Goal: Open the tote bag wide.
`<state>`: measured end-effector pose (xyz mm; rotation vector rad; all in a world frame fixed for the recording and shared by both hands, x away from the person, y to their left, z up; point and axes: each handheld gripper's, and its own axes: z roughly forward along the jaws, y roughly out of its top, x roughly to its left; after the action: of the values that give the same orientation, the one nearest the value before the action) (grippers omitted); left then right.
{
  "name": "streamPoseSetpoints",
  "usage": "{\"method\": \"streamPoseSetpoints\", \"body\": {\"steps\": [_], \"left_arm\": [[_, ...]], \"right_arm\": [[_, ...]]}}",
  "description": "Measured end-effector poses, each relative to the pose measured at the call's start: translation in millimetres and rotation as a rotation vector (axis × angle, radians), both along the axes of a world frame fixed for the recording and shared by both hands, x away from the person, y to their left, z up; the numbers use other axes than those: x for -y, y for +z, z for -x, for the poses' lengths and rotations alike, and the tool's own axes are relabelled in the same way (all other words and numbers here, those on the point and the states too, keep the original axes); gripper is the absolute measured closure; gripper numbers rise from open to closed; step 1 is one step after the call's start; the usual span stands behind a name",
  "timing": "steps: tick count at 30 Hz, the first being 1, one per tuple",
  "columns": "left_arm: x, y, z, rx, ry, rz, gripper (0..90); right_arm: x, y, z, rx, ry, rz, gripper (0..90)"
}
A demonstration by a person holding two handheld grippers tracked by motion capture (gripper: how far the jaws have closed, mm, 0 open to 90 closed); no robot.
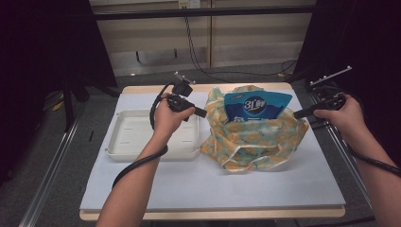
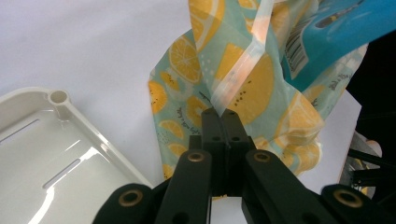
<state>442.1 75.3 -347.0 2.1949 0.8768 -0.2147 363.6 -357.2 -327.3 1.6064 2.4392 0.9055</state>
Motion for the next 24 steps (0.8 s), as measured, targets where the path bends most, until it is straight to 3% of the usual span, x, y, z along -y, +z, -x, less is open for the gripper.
{"method": "streamPoseSetpoints", "body": {"steps": [5, 8, 12, 18, 24], "left_arm": [[3.6, -4.3, -4.3, -0.003, 0.012, -0.023, 90.0], [6.0, -7.1, -5.3, 0.002, 0.001, -0.032, 90.0], [9.6, -6.7, -3.6, 0.001, -0.009, -0.031, 90.0], [9.7, -3.6, -1.9, 0.009, -0.011, -0.013, 90.0], [9.3, -2.2, 0.0, 0.015, -0.005, -0.007, 90.0]], "right_arm": [[1.4, -4.4, -1.3, 0.013, -0.013, 0.010, 90.0], [3.4, -8.9, -2.0, -0.002, -0.029, 0.024, 90.0], [3.8, -9.5, -0.8, 0.005, -0.010, 0.009, 89.3], [3.4, 3.3, 4.1, 0.037, -0.009, 0.023, 75.5], [-9.1, 14.1, 10.8, 0.057, 0.013, 0.004, 51.3]]}}
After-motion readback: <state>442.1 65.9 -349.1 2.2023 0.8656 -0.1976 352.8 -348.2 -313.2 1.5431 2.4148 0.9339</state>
